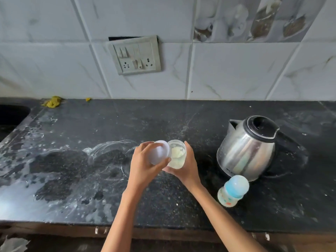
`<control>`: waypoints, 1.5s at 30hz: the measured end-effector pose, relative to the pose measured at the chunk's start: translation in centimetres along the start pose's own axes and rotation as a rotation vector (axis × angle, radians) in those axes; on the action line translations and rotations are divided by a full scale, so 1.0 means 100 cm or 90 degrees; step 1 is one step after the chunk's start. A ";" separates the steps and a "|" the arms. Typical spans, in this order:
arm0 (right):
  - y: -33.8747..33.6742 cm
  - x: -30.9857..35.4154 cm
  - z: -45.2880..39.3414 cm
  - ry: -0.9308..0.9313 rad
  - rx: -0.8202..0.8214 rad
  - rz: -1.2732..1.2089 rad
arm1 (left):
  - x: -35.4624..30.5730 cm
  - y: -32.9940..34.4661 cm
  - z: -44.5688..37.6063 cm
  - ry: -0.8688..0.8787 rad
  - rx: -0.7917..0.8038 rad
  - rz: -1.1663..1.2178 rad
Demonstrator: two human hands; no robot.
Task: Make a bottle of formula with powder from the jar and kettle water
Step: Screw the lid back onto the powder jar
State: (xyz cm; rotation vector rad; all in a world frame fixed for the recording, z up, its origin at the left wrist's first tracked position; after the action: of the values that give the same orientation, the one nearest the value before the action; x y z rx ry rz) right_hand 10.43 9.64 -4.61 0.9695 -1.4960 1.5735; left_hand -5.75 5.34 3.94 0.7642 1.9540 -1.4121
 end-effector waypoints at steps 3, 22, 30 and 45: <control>0.001 0.008 -0.007 -0.004 -0.038 -0.027 | -0.002 0.010 -0.027 0.053 0.058 -0.023; 0.004 -0.009 -0.003 0.012 -0.074 -0.030 | -0.013 0.061 -0.057 0.220 0.475 -0.134; 0.008 -0.011 -0.004 0.018 -0.074 -0.012 | -0.024 0.071 -0.045 0.191 0.290 -0.263; 0.008 -0.004 -0.004 0.054 -0.071 0.046 | -0.013 0.060 -0.041 0.178 0.221 -0.237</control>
State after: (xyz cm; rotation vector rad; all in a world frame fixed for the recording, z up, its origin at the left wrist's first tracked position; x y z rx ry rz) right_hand 9.85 10.01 -5.29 0.7838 -1.5574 1.5444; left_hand -0.99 10.68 2.32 0.8145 2.1723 -1.9977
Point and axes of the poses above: each hand's wrist, its own z-axis away from the middle knuckle, its own y-axis out of the palm, x = y × z, the point moved 8 cm from there along -z, towards the middle knuckle, and after that the axes turned 2 degrees about -z, right-handed, at the moved point
